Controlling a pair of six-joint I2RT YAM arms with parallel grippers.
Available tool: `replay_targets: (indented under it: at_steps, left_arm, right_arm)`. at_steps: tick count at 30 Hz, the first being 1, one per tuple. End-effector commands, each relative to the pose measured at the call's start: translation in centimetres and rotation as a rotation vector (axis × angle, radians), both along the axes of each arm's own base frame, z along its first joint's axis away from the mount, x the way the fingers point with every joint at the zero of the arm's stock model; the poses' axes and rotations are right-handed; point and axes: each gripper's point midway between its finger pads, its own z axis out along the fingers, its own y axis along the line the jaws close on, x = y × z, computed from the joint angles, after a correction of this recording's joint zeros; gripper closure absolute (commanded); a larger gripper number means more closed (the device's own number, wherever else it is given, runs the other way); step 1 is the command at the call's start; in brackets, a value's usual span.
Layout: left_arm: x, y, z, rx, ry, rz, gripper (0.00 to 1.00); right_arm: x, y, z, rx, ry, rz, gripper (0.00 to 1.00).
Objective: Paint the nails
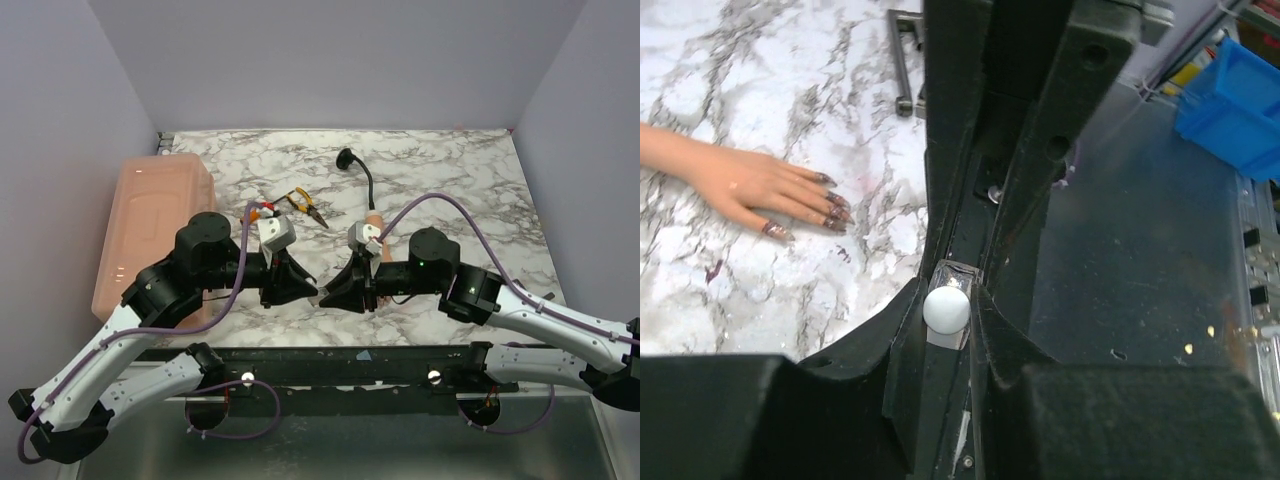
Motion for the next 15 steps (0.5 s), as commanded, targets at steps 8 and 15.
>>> replay_targets:
  at_steps: [8, 15]
  left_arm:
    - [-6.3, 0.6, 1.0, -0.116, -0.149, -0.406, 1.00]
    - [-7.0, 0.8, 0.8, -0.129, -0.180, -0.462, 0.87]
  right_arm:
    - [-6.4, -0.6, 6.3, 0.171, -0.016, 0.359, 0.99]
    - [-8.0, -1.0, 6.3, 0.133, 0.006, 0.470, 1.00]
